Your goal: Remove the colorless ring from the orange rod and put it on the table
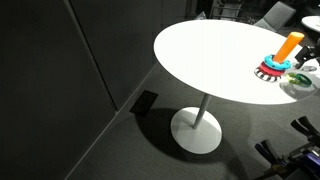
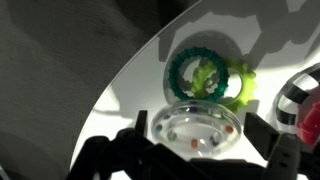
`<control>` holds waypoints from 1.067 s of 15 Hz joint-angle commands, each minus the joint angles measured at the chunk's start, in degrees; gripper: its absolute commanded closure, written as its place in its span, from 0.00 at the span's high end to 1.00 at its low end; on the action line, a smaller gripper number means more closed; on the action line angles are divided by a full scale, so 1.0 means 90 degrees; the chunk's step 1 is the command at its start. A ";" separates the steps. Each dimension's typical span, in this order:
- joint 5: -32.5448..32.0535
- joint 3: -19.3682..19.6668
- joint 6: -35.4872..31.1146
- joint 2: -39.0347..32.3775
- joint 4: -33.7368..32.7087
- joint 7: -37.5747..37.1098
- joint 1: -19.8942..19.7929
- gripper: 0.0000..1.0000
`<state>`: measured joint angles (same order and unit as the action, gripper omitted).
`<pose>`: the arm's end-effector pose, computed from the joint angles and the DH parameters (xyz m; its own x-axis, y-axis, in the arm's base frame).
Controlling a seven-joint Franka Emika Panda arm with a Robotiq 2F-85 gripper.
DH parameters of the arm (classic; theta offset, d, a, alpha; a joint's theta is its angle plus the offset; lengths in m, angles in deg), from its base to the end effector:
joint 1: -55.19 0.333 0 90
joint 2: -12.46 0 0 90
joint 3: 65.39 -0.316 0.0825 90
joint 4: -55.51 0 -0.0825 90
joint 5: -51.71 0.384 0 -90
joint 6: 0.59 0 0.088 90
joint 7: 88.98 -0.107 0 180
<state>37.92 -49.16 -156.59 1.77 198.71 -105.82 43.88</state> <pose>0.4231 -0.2149 0.2187 0.8529 -0.5180 0.0655 -0.5218 -0.8409 0.1439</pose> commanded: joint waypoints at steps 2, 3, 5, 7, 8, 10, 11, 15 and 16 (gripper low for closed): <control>-0.0153 0.0151 0.0100 -0.0046 -0.0099 -0.0041 0.0202 1.00; -0.0067 0.0117 0.0156 -0.0014 -0.0085 0.0054 0.0201 1.00; 0.0127 0.0009 0.0394 0.0078 -0.0061 0.0312 0.0177 1.00; 0.0335 -0.0124 0.0740 0.0179 -0.0052 0.0652 0.0139 1.00; 0.0434 -0.0183 0.0936 0.0229 -0.0060 0.0836 0.0124 1.00; 0.0593 -0.0283 0.1355 0.0371 -0.0089 0.1180 0.0118 1.00; 0.0653 -0.0325 0.1574 0.0446 -0.0117 0.1321 0.0120 1.00; 0.0524 -0.0416 0.2393 0.0914 -0.0259 0.1456 0.0163 1.00; 0.0531 -0.0446 0.2608 0.1072 -0.0303 0.1479 0.0166 1.00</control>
<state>42.53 -52.54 -138.91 6.98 197.09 -94.36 45.41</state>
